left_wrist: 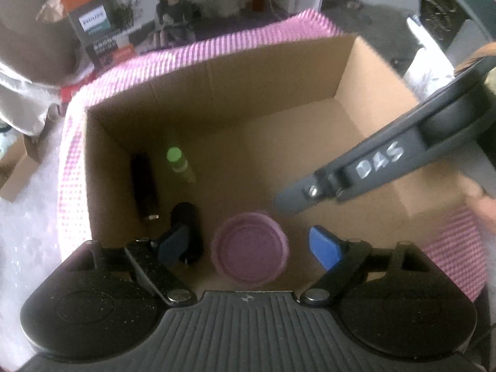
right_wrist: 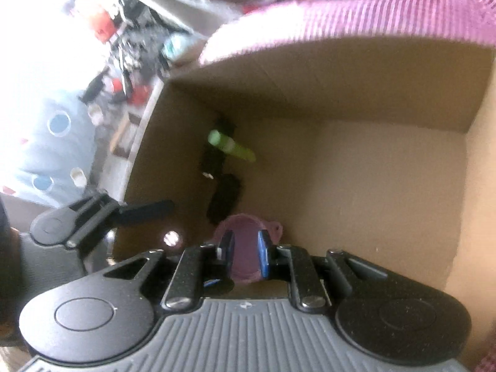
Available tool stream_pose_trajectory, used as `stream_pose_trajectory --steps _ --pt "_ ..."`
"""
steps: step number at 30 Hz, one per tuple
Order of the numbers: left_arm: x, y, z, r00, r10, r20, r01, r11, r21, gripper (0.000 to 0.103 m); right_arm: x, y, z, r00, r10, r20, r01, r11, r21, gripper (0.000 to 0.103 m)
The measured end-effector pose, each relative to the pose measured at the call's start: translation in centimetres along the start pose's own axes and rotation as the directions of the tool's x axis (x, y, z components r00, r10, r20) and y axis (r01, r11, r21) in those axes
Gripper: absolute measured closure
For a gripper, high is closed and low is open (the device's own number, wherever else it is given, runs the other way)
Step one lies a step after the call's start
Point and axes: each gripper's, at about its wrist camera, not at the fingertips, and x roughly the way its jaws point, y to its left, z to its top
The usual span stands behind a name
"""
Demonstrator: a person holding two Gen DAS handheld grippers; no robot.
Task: Organize rigid objects
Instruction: 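Carry the pink bowl into the cardboard box and open the right gripper, then move the right gripper back to the black electrical tape roll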
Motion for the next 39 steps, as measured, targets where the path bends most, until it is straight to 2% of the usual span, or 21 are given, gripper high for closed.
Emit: stream_pose_trajectory --steps 2,4,5,6,10,13,16,19,20,21,24,27,29,31,35,39 --pt "-1.2 -0.4 -0.3 0.999 -0.024 0.025 0.024 1.0 0.003 0.015 -2.1 0.5 -0.8 0.998 0.015 0.056 -0.015 1.0 -0.008 0.083" --pt "-2.4 -0.7 -0.6 0.998 -0.042 0.048 0.042 0.999 0.006 0.015 -5.1 0.7 -2.3 0.99 0.037 0.138 -0.037 0.999 -0.006 0.074" --pt "-3.0 -0.9 -0.8 0.997 -0.047 0.062 0.046 0.999 0.009 0.015 -6.6 0.7 -3.2 0.982 0.047 0.181 -0.046 0.999 -0.008 0.065" --pt "-3.6 -1.2 -0.9 0.996 -0.051 0.077 0.05 0.999 0.013 0.015 -8.4 0.7 -4.4 0.972 0.048 0.232 -0.047 0.999 -0.011 0.057" --pt "-6.1 -1.9 -1.7 0.984 -0.082 0.161 0.076 0.996 0.043 0.013 -14.2 1.1 -9.2 0.919 0.026 0.393 -0.017 0.999 -0.027 0.052" --pt "-8.6 -3.3 -2.6 0.958 -0.122 0.261 0.101 0.991 0.092 0.004 -16.8 1.6 -13.3 0.879 0.018 0.477 -0.003 0.999 -0.034 0.047" --pt "-10.3 -4.3 -3.8 0.927 -0.201 0.315 0.182 0.979 0.089 0.002 -18.9 2.0 -17.9 0.835 0.013 0.55 0.013 0.999 -0.042 0.04" --pt "-11.6 -4.5 -5.7 0.886 -0.264 0.382 0.261 0.963 0.061 0.0 -18.9 2.0 -21.6 0.809 -0.02 0.588 0.049 0.998 -0.034 0.037" --pt "-11.7 -4.6 -6.5 0.873 -0.279 0.401 0.286 0.957 0.044 0.0 -18.7 2.0 -22.6 0.807 -0.034 0.589 0.064 0.998 -0.029 0.036" --pt "-11.6 -4.6 -7.4 0.867 -0.286 0.407 0.301 0.953 0.028 0.0 -18.4 1.9 -23.6 0.807 -0.049 0.589 0.076 0.997 -0.021 0.036" --pt "-11.2 -4.9 -9.8 0.868 -0.273 0.414 0.297 0.955 0.009 0.0 -17.3 1.2 -26.2 0.8 -0.082 0.594 0.085 0.996 0.022 0.036" --pt "-10.5 -4.9 -12.7 0.865 -0.241 0.439 0.264 0.964 0.008 0.0 -16.0 -0.2 -28.4 0.794 -0.078 0.603 0.044 0.996 0.072 0.035" --pt "-9.5 -5.4 -14.7 0.87 -0.218 0.442 0.227 0.973 0.031 0.0 -15.0 -1.4 -29.2 0.8 -0.076 0.595 0.015 0.994 0.107 0.035" --pt "-8.2 -6.3 -16.2 0.89 -0.167 0.424 0.154 0.986 0.065 0.0 -13.6 -2.2 -29.4 0.811 -0.08 0.58 -0.001 0.99 0.138 0.035" --pt "-5.2 -7.6 -18.2 0.924 -0.07 0.376 0.034 0.994 0.101 0.0 -10.1 -3.0 -29.0 0.852 -0.094 0.516 0.001 0.984 0.177 0.035" --pt "-3.1 -8.3 -18.6 0.95 -0.06 0.305 0.019 0.991 0.135 0.0 -7.5 -2.6 -28.7 0.877 -0.119 0.466 0.044 0.985 0.168 0.035"
